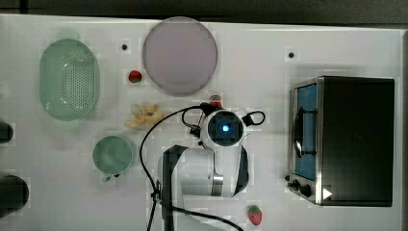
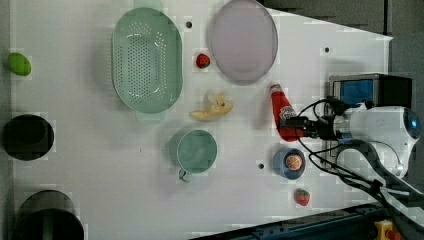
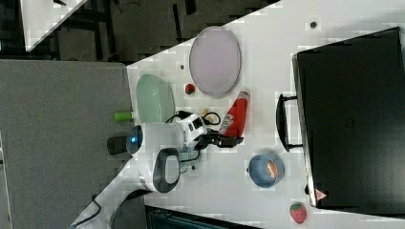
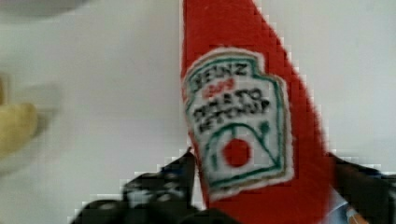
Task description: Pick ketchup from plate and place it on table.
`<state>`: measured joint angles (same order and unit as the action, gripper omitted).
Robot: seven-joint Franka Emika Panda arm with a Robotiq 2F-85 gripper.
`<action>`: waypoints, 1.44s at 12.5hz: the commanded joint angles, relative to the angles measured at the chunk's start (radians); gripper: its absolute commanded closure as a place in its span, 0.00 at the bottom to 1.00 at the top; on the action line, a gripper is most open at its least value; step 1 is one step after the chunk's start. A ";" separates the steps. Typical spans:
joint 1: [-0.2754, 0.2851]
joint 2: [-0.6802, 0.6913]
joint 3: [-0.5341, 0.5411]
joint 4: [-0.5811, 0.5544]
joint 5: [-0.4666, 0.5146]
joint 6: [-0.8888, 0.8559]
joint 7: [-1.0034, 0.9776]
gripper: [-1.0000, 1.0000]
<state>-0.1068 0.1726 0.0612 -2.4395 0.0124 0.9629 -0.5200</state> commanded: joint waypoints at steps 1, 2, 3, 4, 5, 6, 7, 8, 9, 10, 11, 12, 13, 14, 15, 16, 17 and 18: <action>-0.006 -0.118 -0.015 0.028 -0.011 -0.005 0.052 0.00; -0.005 -0.150 -0.014 0.033 -0.011 -0.018 0.083 0.00; -0.003 -0.185 -0.011 0.044 -0.011 -0.047 0.131 0.00; -0.001 -0.219 -0.007 0.063 -0.011 -0.098 0.211 0.00; 0.000 -0.249 0.000 0.092 -0.011 -0.173 0.300 0.00; 0.003 -0.274 0.007 0.129 -0.011 -0.256 0.375 0.00; 0.006 -0.294 0.015 0.172 -0.012 -0.337 0.408 0.00; 0.006 -0.307 0.020 0.219 -0.012 -0.402 0.410 0.00; 0.006 -0.313 0.023 0.272 -0.012 -0.441 0.410 0.00; 0.005 -0.313 0.022 0.326 -0.012 -0.479 0.410 0.00; 0.004 -0.313 0.022 0.379 -0.012 -0.524 0.410 0.00; 0.003 -0.313 0.021 0.427 -0.012 -0.580 0.410 0.00; 0.003 -0.312 0.020 0.473 -0.012 -0.646 0.411 0.00; 0.001 -0.311 0.019 0.517 -0.012 -0.708 0.414 0.00; 0.000 -0.309 0.017 0.556 -0.012 -0.766 0.415 0.00; -0.001 -0.308 0.015 0.592 -0.012 -0.802 0.415 0.00; -0.001 -0.308 0.013 0.621 -0.012 -0.845 0.415 0.00; -0.001 -0.308 0.013 0.642 -0.012 -0.893 0.415 0.00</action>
<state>-0.0972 -0.1315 0.0856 -1.8369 -0.0045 0.0959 -0.1516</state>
